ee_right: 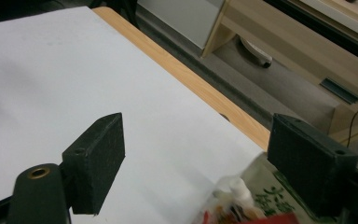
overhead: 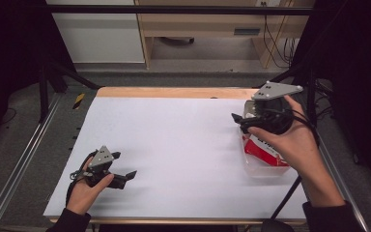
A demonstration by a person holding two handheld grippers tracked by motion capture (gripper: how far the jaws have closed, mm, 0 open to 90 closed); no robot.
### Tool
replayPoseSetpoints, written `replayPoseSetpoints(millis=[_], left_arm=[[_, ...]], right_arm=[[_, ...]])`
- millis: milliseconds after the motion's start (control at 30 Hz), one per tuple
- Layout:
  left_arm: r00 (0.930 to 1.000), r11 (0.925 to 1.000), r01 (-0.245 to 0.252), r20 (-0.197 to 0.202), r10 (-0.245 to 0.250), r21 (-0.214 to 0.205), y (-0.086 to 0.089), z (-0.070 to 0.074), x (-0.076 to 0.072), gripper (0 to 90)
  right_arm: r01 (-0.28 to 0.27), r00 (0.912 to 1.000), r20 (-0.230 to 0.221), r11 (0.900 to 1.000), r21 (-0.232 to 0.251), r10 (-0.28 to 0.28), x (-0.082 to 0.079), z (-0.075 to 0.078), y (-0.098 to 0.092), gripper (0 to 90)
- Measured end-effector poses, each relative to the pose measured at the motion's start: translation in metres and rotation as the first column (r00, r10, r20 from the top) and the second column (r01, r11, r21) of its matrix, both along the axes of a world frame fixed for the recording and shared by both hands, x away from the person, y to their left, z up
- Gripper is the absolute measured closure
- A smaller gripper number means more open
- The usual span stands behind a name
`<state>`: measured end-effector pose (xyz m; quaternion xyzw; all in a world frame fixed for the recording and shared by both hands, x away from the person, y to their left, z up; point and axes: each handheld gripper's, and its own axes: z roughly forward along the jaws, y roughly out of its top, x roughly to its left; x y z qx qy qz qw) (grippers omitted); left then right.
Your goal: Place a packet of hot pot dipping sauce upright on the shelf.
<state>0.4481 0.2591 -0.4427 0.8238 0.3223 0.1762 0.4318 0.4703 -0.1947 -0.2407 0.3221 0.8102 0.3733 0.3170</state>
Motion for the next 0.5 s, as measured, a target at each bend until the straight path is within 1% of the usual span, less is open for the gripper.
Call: replayPoseSetpoints(millis=[133,233,333,367,500], left_arm=[[0.9999,0.9999,-0.010,0.002,0.010,-0.002,0.002,0.000,0.000,5.6],[0.9999,0.9999,-0.014,0.002,0.014,-0.003,0.002,0.000,0.000,5.6],[0.9999,0.9999,-0.017,-0.001,0.017,0.000,0.002,0.000,0.001,5.6],[0.9998,0.9998,-0.018,-0.001,0.018,0.001,0.002,0.000,0.001,5.6],[0.9996,0.9996,-0.027,0.001,0.027,0.001,0.004,0.000,0.001,5.6]], right_arm=[[0.000,0.9999,-0.015,0.9996,0.030,0.000,0.004,-0.011,0.018,17.6],[-0.009,0.9997,-0.020,0.9973,0.073,0.011,0.006,-0.024,0.032,17.3],[-0.022,0.9989,-0.039,0.9945,0.103,0.026,0.007,-0.039,0.045,16.2],[-0.028,0.9984,-0.045,0.9936,0.110,0.033,0.007,-0.044,0.049,16.0],[-0.041,0.9965,-0.069,0.9929,0.112,0.049,0.008,-0.067,0.063,15.4]])
